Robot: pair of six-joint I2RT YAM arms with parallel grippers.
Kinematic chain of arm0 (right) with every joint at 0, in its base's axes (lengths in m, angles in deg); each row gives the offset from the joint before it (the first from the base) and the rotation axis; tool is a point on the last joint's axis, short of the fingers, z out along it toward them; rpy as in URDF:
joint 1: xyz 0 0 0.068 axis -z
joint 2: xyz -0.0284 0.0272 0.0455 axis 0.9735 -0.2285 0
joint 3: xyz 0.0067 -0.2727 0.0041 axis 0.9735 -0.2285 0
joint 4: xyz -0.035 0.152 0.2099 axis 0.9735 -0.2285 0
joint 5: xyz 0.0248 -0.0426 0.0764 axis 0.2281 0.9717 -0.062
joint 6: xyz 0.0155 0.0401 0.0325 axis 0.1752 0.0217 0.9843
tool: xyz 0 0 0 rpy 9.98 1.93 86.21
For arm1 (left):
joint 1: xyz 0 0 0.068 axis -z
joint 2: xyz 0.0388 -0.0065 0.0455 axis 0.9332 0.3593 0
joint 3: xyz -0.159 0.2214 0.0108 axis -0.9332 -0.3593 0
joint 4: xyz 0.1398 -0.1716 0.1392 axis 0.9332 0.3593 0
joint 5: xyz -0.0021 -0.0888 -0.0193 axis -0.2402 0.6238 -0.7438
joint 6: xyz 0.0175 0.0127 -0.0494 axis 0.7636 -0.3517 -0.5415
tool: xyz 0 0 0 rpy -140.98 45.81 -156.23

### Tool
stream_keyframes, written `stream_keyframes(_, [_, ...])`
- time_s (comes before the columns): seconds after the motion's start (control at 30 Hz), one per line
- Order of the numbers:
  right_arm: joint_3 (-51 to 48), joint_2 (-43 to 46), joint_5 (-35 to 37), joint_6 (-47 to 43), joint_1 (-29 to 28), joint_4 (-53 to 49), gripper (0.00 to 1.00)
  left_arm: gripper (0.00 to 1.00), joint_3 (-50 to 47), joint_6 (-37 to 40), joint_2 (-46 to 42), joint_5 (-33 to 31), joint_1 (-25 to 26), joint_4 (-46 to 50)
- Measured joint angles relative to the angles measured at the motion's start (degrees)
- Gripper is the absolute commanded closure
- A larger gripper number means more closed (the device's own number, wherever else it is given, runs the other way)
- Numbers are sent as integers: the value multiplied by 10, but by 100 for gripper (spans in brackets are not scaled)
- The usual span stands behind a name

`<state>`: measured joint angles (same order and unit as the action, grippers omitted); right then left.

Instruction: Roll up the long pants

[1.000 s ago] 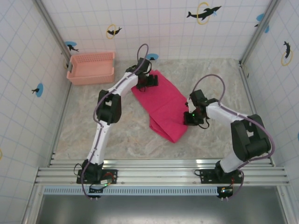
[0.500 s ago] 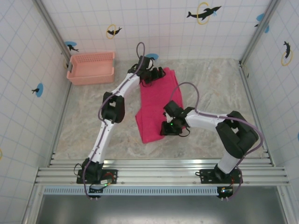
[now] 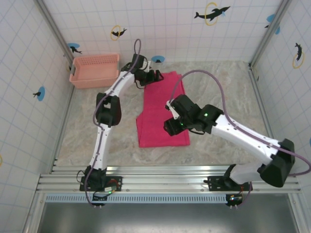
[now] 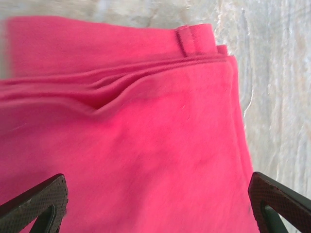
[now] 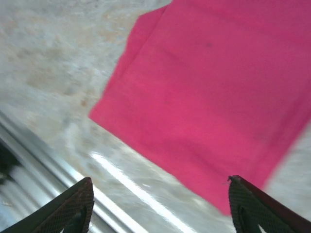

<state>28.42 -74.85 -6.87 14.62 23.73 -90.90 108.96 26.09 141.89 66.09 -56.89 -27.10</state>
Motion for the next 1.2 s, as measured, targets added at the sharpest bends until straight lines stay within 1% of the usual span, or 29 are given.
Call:
stream_keyframes(0.03, [5, 12, 49, -24, -25, -17, 1, 3, -46, 28, -39, -15, -5, -3])
stream_keyframes(0.07, [8, 22, 98, -54, -57, -34, 1, 3, -112, 63, -97, -35, -10, -14])
stream_keyframes(0.13, [6, 34, 185, -112, -122, -57, 1, 3, -266, 121, -229, -74, -13, -64])
stream_keyframes(0.17, [-3, 39, 220, -137, -144, -58, 1, 3, -350, 149, -308, -90, -10, -94])
stream_keyframes(0.2, [-17, 44, 245, -159, -153, -56, 1, 3, -429, 175, -386, -103, -5, -131])
stream_keyframes(0.27, [-50, 50, 274, -196, -146, -52, 1, 2, -548, 220, -515, -115, 7, -190])
stream_keyframes(0.3, [-66, 50, 273, -219, -131, -50, 0, 3, -596, 245, -568, -129, 20, -216])
stream_keyframes(0.37, [-87, 46, 262, -257, -92, -49, 5, 3, -637, 300, -621, -170, 51, -225])
stream_keyframes(0.4, [-97, 44, 246, -281, -68, -41, 8, 3, -639, 326, -626, -181, 71, -215])
stream_keyframes(0.47, [-122, 43, 217, -323, -34, -19, 9, 3, -632, 349, -616, -198, 102, -192])
stream_keyframes(0.5, [-136, 44, 197, -346, -22, -9, 12, 3, -633, 355, -612, -207, 109, -177])
stream_keyframes(0.57, [-156, 41, 153, -379, -8, 0, 16, 3, -648, 364, -614, -224, 111, -156])
stream_keyframes(0.63, [-163, 34, 117, -406, -2, 2, 16, 3, -672, 369, -628, -251, 107, -129])
stream_keyframes(0.77, [-165, 6, 61, -434, -14, 3, 19, 3, -687, 378, -663, -292, 104, -63])
stream_keyframes(0.87, [-165, -21, 33, -440, -35, 12, 21, 3, -687, 379, -688, -299, 104, -36])
stream_keyframes(0.97, [-165, -56, 6, -441, -43, 29, 23, 2, -686, 382, -695, -299, 104, -19])
stream_keyframes(1.2, [-166, -147, -5, -445, -39, 71, 29, 3, -687, 395, -673, -303, 104, 11])
